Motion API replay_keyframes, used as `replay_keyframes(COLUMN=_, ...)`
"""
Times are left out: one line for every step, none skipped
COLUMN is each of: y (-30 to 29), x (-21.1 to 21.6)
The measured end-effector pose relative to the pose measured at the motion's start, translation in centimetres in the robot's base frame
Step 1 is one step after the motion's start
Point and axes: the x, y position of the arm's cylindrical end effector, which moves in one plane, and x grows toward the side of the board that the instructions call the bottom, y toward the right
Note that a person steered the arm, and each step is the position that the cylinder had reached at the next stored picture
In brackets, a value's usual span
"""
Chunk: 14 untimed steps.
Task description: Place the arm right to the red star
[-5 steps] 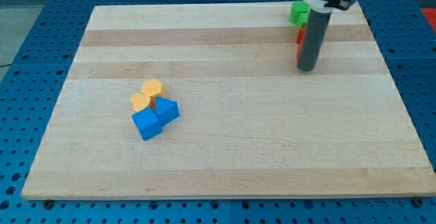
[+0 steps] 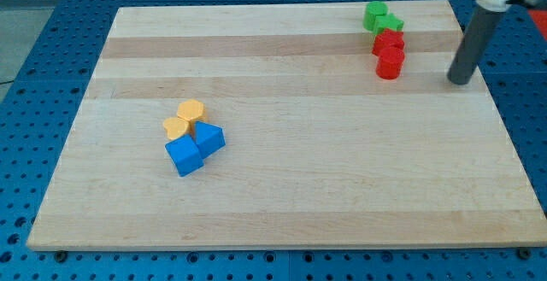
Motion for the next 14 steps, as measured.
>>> replay_keyframes(y=0.1, x=0.0)
replay_keyframes(y=0.1, x=1.0)
replay_keyframes(y=0.1, x=2.3)
replay_keyframes(y=0.1, x=2.3)
replay_keyframes(y=0.1, x=-0.6)
replay_keyframes(y=0.0, x=-3.1)
replay_keyframes(y=-1.1, x=-5.0)
replay_keyframes(y=-2.1, x=-5.9)
replay_keyframes(y=-4.2, x=-6.0)
replay_keyframes(y=-4.2, x=-6.1)
replay_keyframes(y=-4.7, x=-6.6)
replay_keyframes(y=-4.9, x=-6.7)
replay_keyframes(y=-4.9, x=-6.7)
replay_keyframes(y=-5.5, x=-6.7)
